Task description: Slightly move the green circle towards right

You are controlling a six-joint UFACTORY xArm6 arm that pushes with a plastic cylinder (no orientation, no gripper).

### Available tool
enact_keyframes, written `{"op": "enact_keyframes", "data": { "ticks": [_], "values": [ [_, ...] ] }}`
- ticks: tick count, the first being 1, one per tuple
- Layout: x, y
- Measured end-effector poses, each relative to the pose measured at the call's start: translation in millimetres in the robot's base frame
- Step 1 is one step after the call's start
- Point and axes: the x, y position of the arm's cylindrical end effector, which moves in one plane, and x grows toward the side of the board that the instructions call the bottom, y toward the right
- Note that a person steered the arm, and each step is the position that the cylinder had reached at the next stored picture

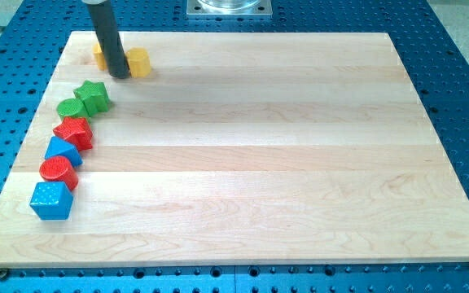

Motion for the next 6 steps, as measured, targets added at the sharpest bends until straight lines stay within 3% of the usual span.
{"op": "enact_keyframes", "data": {
  "ticks": [1,3,4,6],
  "values": [
    [1.2,-32.1],
    [85.4,-98.9],
    [118.0,-63.0],
    [105.9,-9.4]
  ]
}}
